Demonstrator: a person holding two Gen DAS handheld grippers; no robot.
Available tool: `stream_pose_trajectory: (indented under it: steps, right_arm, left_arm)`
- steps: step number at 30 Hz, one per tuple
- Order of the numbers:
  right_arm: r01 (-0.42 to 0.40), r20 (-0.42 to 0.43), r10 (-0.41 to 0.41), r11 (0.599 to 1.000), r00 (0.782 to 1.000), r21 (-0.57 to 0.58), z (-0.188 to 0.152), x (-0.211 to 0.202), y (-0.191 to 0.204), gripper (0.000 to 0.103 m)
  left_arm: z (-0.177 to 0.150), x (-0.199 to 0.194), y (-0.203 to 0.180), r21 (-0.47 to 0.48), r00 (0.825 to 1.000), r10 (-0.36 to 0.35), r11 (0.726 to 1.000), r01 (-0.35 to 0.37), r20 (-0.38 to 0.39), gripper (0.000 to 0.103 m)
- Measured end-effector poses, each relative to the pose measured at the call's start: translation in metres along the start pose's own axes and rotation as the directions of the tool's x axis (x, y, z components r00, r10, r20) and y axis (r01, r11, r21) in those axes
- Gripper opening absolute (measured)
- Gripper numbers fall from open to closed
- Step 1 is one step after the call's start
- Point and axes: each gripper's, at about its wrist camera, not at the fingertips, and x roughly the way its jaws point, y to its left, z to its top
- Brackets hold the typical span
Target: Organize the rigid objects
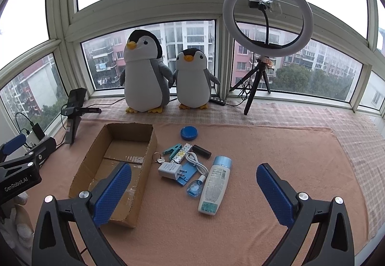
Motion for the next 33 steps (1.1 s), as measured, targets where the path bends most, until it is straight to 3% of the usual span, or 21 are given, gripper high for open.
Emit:
stream_pose_trajectory:
  steps: [9, 17, 31, 33]
  right_arm:
    - [0.009, -0.031, -0.008, 1.000, 0.999, 0.019, -0.002, 0.013, -0.013, 0.103]
    - [0.041, -0.092, -0.035, 0.997, 0.995, 0.064, -0.007, 0.038, -0.045, 0.103]
    - [0.054, -0.233, -0.030, 0.994, 0.972, 0.095, -0.017, 0.111, -0.067, 0.103]
    - [0.061, -0.257, -0.034, 0.993, 0.966, 0.097, -0.018, 0.125, -0.069, 0.102]
  left_arm:
    - [-0.016, 0.040, 0.018, -0.025, 0.992, 0.033, 0.999, -0.036, -0.122, 0.102]
    - [-0.043, 0.088, 0.039, -0.062, 0.963, 0.043, 0.996, -0.062, -0.266, 0.102]
    - [-0.062, 0.138, 0.039, -0.042, 0.931, 0.045, 0.997, -0.065, -0.363, 0.095]
    - [-0.065, 0.144, 0.039, -0.037, 0.927, 0.046, 0.997, -0.065, -0.372, 0.087]
